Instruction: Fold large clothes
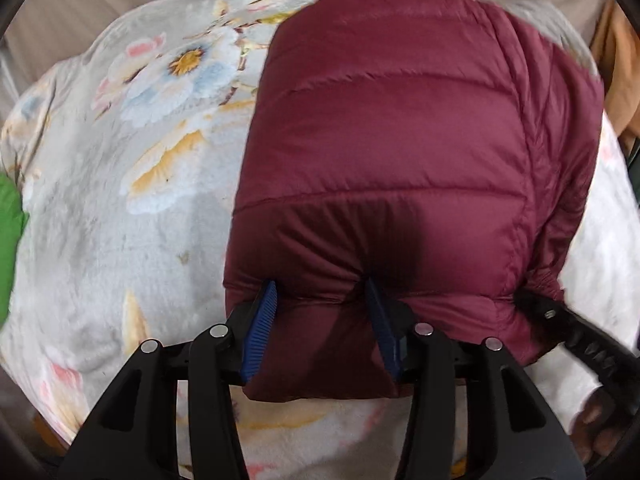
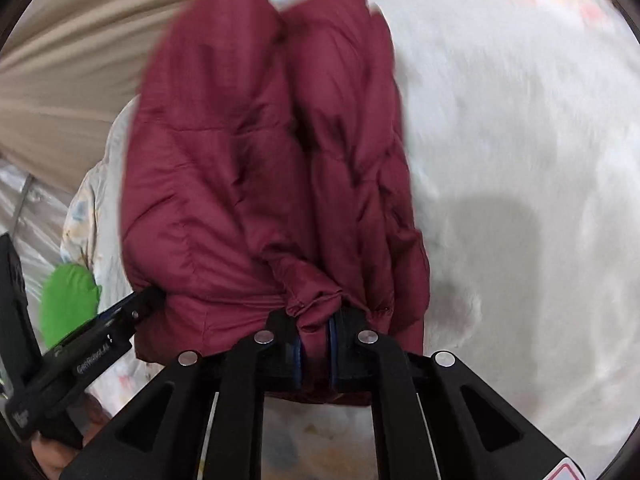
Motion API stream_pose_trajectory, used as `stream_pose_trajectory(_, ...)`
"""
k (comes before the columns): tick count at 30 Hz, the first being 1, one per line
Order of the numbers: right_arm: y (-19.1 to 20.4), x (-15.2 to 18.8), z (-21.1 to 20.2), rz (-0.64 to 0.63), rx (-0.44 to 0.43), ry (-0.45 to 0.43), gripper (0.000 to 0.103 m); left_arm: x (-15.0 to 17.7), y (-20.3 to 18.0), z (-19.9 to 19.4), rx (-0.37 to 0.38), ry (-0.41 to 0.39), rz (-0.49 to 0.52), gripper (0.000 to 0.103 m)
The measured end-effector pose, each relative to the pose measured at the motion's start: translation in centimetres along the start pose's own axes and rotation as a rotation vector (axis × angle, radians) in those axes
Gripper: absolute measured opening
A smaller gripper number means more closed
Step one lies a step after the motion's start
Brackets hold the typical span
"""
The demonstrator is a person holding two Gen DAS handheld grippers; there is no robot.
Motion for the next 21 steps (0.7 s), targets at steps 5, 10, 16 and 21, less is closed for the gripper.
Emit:
stream_pose_trajectory(5, 1.7, -2.5, -4.2, -0.047, 0.072, -0.089, 0.017, -0.1, 0.0, 0.2, 0.004, 0.001, 0.008, 0.045)
stream_pose_trajectory(10, 5.6, -9.3, -6.8, -0.102, 0.057, -0.283, 0.042, -0.1, -0.1, 0.1, 0.003, 0.003, 0.005, 0.045)
stream_pose_trajectory(16, 6.7, -14.1, 0.2, -0.136, 0.097, -0.221, 0.041, -0.1, 0.2, 0.4, 0.005, 0.001, 0.004, 0.045)
stream_pose_trajectory(21, 7.3, -14.8, -0.7, -0.144, 0.014, -0.304, 0.005, -0.2, 0.3, 0.4, 0.017, -0.001, -0.011, 0.046)
Point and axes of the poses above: each gripper's, at about its wrist camera, not at the fingertips, and z roughly the way its jaws point, y to its left, x to its underside, the point moved 5 cm from there along z, roughly the way its jaws point, and after that the axes turned 15 degrees about -y, right-handed, at the moved point
